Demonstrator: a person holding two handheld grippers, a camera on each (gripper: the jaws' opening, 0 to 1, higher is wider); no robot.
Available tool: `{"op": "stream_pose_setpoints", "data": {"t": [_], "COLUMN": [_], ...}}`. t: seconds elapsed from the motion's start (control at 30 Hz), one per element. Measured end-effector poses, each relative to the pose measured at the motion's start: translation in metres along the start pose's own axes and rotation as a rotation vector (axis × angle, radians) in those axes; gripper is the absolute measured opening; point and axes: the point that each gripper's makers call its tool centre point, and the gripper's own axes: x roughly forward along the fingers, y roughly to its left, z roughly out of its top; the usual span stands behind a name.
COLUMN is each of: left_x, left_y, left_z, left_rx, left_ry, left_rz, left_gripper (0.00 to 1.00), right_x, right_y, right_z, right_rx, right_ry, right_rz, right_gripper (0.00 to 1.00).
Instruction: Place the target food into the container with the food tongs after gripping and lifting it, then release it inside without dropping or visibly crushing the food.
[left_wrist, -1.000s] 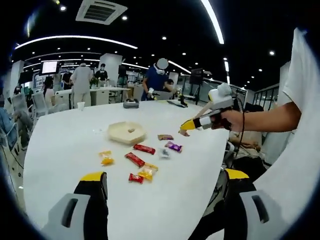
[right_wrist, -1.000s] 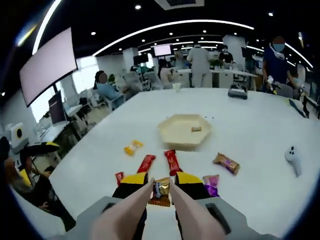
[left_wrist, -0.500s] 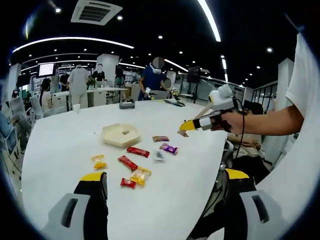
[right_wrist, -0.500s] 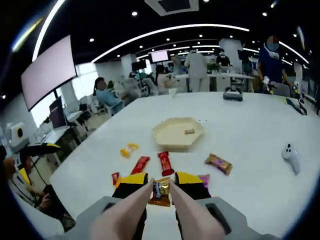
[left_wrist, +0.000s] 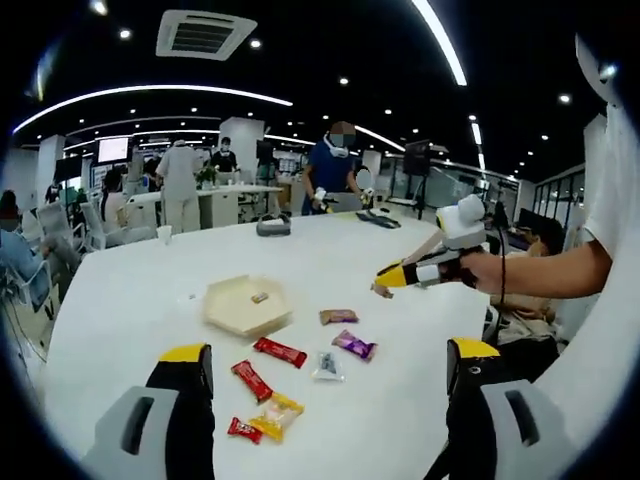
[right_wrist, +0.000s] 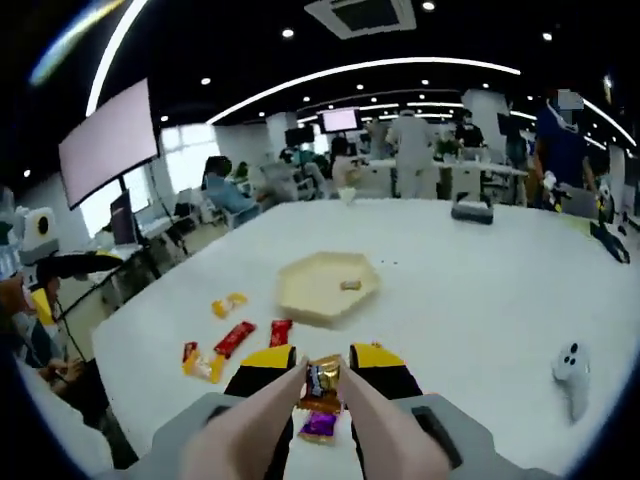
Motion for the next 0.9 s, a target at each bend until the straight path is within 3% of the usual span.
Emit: {"op": "stream_pose_setpoints", "data": {"t": [0.17, 0.5, 0.63, 0.77, 0.83, 0.9], "left_x": [0.016, 0.029, 0.026, 0.021, 0.018, 0.013], "left_y": [-0.002, 0.013, 0.021, 0.030, 0.038, 0.041], "left_z": [-0.001, 0.003, -0.003, -0.009, -0.015, -0.014], "left_rx": [0.032, 0.024, 0.014, 0.025, 0.020, 0.046], "left_ry": [0.028, 0.037, 0.049, 0.044, 0.067, 0.051], "left_rz": [0.037, 0.053, 0.068, 0.043, 0.036, 0.013], "left_gripper": [0.99, 0.99, 0.99, 0.99, 0.99, 0.98], "right_x": [0.003, 0.020, 0.028, 0.038, 0.039, 0.044], "right_y": [0.000, -0.001, 0.001, 0.010, 0.012, 0.017], "right_z": [0.006, 0.010, 0.012, 0.019, 0.025, 0.029], "right_rx": [-0.046, 0.004, -0.012, -0.031, 0.001, 0.033], "right_ry": [-0.004, 0.000, 0.017, 0.030, 0.033, 0.032], "right_rz": [0.062, 0.102, 0.107, 0.097, 0.073, 0.074], "right_gripper": [0.20, 0.20, 0.20, 0.20, 0.20, 0.20]}}
